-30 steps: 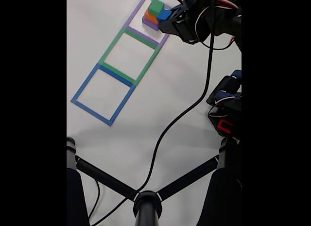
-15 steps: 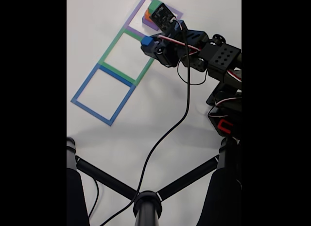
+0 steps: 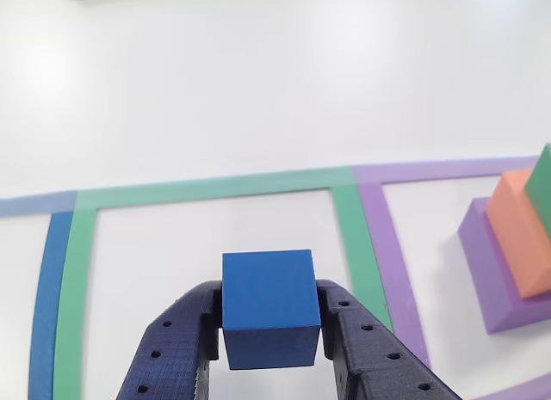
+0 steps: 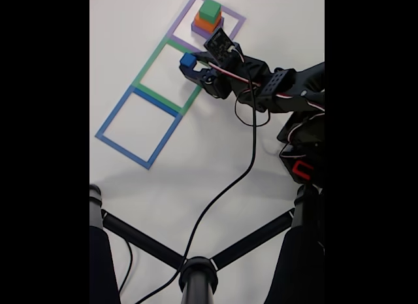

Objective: Tower of hanoi

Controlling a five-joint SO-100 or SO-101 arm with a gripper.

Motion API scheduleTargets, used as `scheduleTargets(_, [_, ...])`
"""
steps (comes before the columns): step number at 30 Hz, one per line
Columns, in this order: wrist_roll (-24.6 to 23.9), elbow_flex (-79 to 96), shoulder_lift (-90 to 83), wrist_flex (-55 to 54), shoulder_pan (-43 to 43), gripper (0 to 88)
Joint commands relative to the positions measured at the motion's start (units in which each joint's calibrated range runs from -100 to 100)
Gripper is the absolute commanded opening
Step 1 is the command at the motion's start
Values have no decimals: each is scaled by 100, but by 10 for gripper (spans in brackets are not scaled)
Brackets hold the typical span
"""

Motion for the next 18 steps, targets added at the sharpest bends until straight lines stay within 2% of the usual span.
scheduleTargets(1, [59, -333, 912, -1037, -92, 39])
scheduleTargets(10, [59, -1106, 2522, -2065, -229, 42])
scheduleTargets(18, [59, -1269, 3131, -2599, -344, 49])
